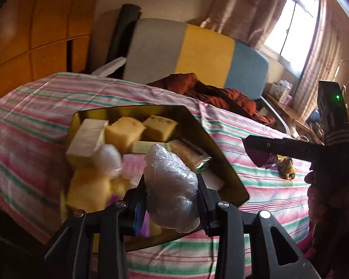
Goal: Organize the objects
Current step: 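Carry the plastic bag and purple packet over the gold tray with both tools, then lower the bag and purple packet into the gold tray and open both tools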
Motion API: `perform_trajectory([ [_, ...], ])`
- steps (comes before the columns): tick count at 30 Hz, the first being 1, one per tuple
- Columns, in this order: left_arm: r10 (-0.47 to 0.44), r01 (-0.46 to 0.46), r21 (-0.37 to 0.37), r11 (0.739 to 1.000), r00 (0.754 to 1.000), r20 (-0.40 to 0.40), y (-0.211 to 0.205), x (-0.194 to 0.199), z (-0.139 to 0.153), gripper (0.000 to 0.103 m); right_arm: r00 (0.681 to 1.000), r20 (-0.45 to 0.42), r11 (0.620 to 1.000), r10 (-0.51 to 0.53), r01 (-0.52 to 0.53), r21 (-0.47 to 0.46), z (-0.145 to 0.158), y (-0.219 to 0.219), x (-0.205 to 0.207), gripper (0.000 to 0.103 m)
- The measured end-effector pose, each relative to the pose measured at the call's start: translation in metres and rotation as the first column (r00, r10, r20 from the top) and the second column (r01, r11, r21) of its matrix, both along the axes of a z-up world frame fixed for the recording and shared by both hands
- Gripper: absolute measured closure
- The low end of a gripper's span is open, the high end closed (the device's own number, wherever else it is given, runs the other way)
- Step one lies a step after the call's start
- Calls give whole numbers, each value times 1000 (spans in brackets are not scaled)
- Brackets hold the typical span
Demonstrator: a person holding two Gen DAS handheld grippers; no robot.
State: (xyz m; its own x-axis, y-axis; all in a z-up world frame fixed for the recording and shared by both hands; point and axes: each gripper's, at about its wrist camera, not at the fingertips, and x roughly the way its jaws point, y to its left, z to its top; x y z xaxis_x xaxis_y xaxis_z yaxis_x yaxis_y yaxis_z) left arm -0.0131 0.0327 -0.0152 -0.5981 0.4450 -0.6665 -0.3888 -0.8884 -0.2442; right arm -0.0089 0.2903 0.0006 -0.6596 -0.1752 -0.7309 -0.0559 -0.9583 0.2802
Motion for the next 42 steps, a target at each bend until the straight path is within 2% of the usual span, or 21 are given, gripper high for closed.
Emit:
perform_trajectory([
  [5, 43, -44, 12, 999, 999, 33, -20, -3, -10, 66, 998, 11, 998, 60, -61, 10, -2, -25, -34, 52],
  [12, -2, 1, 24, 1000, 999, 44, -11, -2, -13, 66, 995, 23, 995, 99, -100, 19, -4, -48, -72, 52],
  [21, -12, 10, 24, 1000, 997, 70, -3, -7, -18, 66, 993, 27, 993, 112, -112, 19, -6, -58, -88, 49],
  [22, -12, 10, 25, 1000, 997, 70, -2, -9, -17, 66, 994, 27, 994, 108, -109, 21, -7, -58, -89, 46],
  [24, -8, 6, 28, 1000, 998, 64, -1, -12, -16, 66, 994, 20, 995, 103, -104, 9, -8, -57, -89, 21],
  [27, -6, 5, 16, 1000, 998, 63, 3, -17, -17, 66, 996, -4, 996, 91, -91, -8, -7, -54, -82, 7],
  [31, -9, 8, 16, 1000, 996, 85, 7, -20, -23, 66, 997, -11, 997, 81, -81, 9, -6, -53, -72, 2],
  [37, -13, 12, 5, 1000, 994, 108, 11, -21, -30, 66, 998, 10, 998, 60, -60, 19, -13, -50, -64, 1],
  [42, -12, 15, -33, 999, 996, 91, 23, -27, -30, 65, 1000, -30, 992, -3, 7, 127, -10, -51, -48, 0],
])
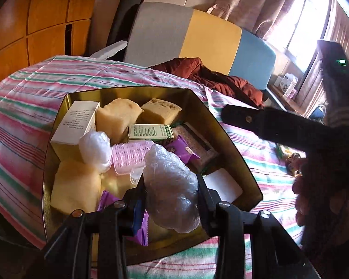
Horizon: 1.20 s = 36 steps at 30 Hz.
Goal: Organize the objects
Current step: 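Lower the bag and purple packet into the gold tray and open both tools, then withdraw both tools from the tray toward the cracker packet and yellow bundle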
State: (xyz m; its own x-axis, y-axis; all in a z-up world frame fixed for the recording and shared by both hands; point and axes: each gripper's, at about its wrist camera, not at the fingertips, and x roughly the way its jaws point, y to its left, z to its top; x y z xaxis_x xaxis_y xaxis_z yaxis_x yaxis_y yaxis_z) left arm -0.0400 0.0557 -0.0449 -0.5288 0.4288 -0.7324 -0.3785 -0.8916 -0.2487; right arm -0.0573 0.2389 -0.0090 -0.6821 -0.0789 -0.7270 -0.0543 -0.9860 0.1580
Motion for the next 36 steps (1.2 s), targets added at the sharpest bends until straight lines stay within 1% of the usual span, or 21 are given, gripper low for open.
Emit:
perform_trajectory([
  [4, 22, -22, -48, 999, 1000, -13, 7, 0, -1, 65, 999, -29, 994, -20, 23, 109, 1, -2, 9, 0],
  [6, 27, -29, -71, 997, 999, -25, 9, 2, -1, 64, 1000, -26, 990, -17, 21, 139, -3, -2, 12, 0],
  [10, 34, -38, -89, 995, 998, -45, 9, 5, -1, 64, 999, 11, 993, -31, 30, 116, -11, 5, 16, 0],
  [15, 62, -70, -110, 991, 996, -71, 7, 6, 0, 63, 999, 2, 997, -35, 34, 76, -14, 11, 25, 0],
  [18, 69, -78, -123, 989, 995, -77, 8, 6, -1, 58, 999, 19, 998, -28, 27, 55, -17, 13, 26, 0],
  [20, 71, -82, -133, 988, 994, -82, 9, 7, -1, 57, 999, 28, 999, -27, 26, 48, -19, 13, 28, 0],
  [26, 69, -78, -131, 988, 995, -74, 10, 9, -2, 56, 998, 31, 997, -50, 48, 64, -22, 13, 36, 0],
  [31, 66, -76, -122, 990, 995, -79, 9, 13, 0, 56, 997, 5, 992, -71, 70, 102, -19, 12, 43, 0],
  [36, 89, -98, -113, 989, 992, -85, 5, 16, 2, 56, 997, -18, 988, -75, 77, 136, -17, 8, 49, 0],
])
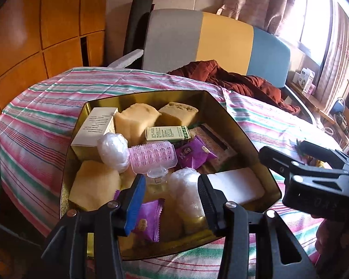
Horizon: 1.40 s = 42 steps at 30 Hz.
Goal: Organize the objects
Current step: 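Withdraw both tools from the tray toward the cracker packet and yellow bundle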
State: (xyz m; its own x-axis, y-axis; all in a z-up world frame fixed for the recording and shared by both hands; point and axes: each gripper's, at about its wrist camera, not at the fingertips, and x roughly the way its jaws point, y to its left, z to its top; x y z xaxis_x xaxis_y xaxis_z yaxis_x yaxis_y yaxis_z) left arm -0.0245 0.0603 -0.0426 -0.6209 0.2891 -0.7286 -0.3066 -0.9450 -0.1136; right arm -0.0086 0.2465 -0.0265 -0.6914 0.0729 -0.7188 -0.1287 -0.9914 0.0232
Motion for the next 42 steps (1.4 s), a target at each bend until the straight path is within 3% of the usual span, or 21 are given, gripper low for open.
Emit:
perform_trajectory([
  [12, 70, -73, -35, 997, 995, -77, -9, 10, 9, 56, 999, -46, 996, -23, 27, 81, 4, -7, 16, 0],
  [22, 88, -91, -52, 994, 994, -65, -11, 13, 6, 56, 998, -56, 995, -19, 24, 95, 3, -10, 25, 0],
  [42, -17, 7, -99, 995, 996, -93, 18, 27, 14, 56, 995, -57, 995, -87, 89, 46, -1, 21, 40, 0],
])
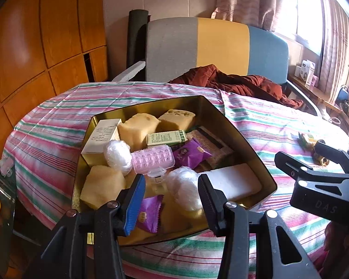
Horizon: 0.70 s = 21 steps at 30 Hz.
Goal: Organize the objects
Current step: 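Withdraw both tools from the tray toward the cracker packet and yellow bundle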
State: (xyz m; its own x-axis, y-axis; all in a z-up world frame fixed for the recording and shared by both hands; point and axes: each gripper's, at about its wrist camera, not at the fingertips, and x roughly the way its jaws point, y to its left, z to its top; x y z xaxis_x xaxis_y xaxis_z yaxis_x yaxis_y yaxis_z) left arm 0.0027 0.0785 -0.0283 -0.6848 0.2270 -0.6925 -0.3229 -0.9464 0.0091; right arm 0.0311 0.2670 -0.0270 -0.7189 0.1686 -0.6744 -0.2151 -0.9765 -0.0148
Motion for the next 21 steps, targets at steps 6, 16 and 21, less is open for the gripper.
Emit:
perform_trajectory([
  [6, -44, 44, -15, 999, 999, -12, 11, 5, 3, 56, 999, 12, 999, -33, 34, -17, -3, 18, 5, 0],
  [16, -100, 99, -37, 994, 995, -17, 28, 10, 6, 56, 993, 43, 994, -109, 110, -27, -6, 58, 9, 0],
  [21, -128, 127, -47, 991, 992, -14, 38, 11, 7, 56, 988, 65, 989, -141, 143, -32, -8, 81, 11, 0],
])
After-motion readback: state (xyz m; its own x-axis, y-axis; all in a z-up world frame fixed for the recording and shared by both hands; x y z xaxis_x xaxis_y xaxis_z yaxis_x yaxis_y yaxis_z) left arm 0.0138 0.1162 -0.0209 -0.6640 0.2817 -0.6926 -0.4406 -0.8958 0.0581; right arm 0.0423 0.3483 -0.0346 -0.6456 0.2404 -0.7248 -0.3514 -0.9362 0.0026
